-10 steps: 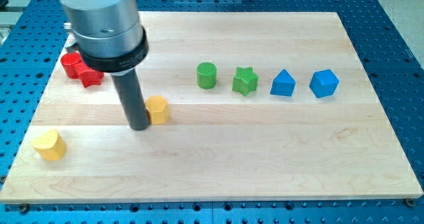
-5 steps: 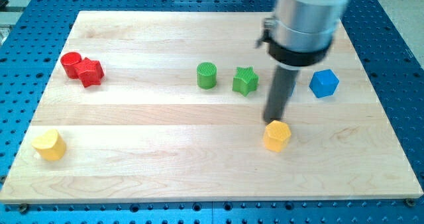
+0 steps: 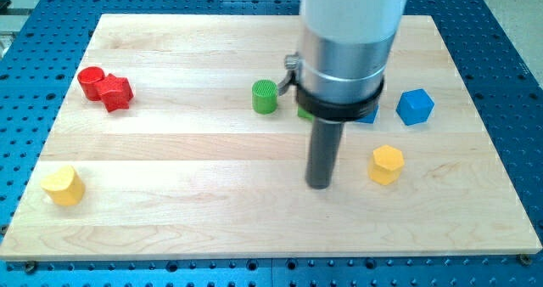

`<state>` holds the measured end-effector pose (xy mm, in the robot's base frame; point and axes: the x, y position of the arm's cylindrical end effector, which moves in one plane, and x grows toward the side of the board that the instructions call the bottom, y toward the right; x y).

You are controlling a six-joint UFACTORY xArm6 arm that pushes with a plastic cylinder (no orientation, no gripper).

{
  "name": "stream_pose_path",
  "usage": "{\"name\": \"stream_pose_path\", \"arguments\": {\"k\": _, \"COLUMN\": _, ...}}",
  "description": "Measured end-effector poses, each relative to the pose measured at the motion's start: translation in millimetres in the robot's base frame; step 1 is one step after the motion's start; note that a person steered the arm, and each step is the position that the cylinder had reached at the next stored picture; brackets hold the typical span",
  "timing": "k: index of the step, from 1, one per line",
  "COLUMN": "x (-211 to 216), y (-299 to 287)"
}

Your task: Move the yellow hexagon to the bottom of the cube

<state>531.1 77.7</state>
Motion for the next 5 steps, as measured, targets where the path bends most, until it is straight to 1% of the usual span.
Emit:
{"name": "stream_pose_path", "arguments": {"k": 1, "x": 0.0, "y": 74.9}}
{"name": "stream_pose_path", "arguments": {"k": 2, "x": 31.6, "y": 70.6}}
{"name": "stream_pose_path", "arguments": {"k": 3, "x": 87.2, "y": -10.0}}
{"name": "stream_pose_path", "arguments": {"k": 4, "x": 87.4, "y": -104.1}}
{"name": "stream_pose_path", "arguments": {"k": 5, "x": 87.2, "y": -236.1}}
